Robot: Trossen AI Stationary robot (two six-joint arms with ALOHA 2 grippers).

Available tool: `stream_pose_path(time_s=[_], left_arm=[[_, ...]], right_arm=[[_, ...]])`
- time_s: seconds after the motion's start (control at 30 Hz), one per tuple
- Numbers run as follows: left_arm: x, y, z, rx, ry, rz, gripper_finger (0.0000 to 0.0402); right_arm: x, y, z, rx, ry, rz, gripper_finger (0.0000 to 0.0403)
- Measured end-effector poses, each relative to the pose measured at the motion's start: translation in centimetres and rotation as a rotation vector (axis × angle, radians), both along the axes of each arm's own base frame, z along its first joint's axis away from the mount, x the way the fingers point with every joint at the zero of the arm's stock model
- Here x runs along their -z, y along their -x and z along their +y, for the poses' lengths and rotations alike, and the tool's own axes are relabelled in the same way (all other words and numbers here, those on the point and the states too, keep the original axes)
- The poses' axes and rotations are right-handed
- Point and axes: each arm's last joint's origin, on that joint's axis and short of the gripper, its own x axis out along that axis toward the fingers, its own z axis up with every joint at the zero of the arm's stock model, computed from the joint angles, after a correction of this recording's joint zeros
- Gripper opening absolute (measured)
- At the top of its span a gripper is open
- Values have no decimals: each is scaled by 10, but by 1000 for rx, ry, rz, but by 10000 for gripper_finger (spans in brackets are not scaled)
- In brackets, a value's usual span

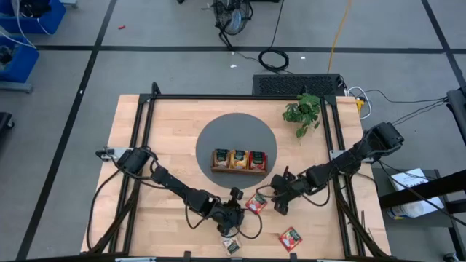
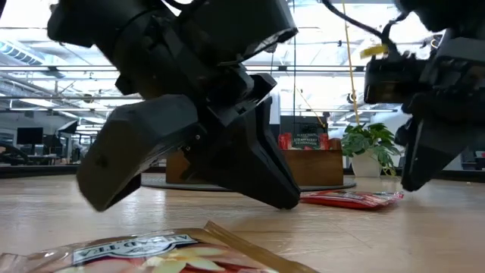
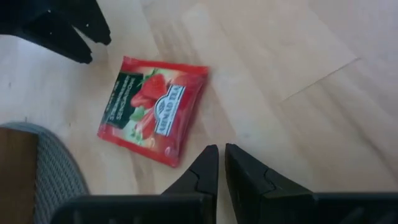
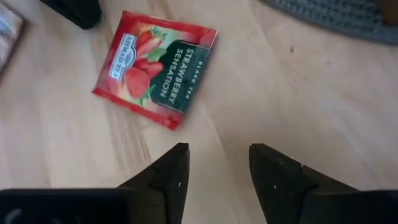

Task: Pick & Place Tea
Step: Put the red tea bag into the right section of the wooden organizer

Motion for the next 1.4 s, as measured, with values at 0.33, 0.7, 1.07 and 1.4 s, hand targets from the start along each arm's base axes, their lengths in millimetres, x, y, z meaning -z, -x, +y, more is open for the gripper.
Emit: stream_pose_path(time_s=[0.33, 0.7, 1.07, 1.4], left_arm=[[-4, -10, 16, -31, 37, 56, 37], [10, -17, 11, -10, 103, 42, 37], [11, -33, 17, -2, 131, 45, 37], [1, -24, 10, -11, 94, 64, 37]], right_arm=[[25, 11, -28, 102, -287, -146, 151], [29, 19, -26, 90, -352, -156, 148], [29, 22, -17, 87, -334, -160, 148], [30, 22, -21, 100, -268, -184, 148]])
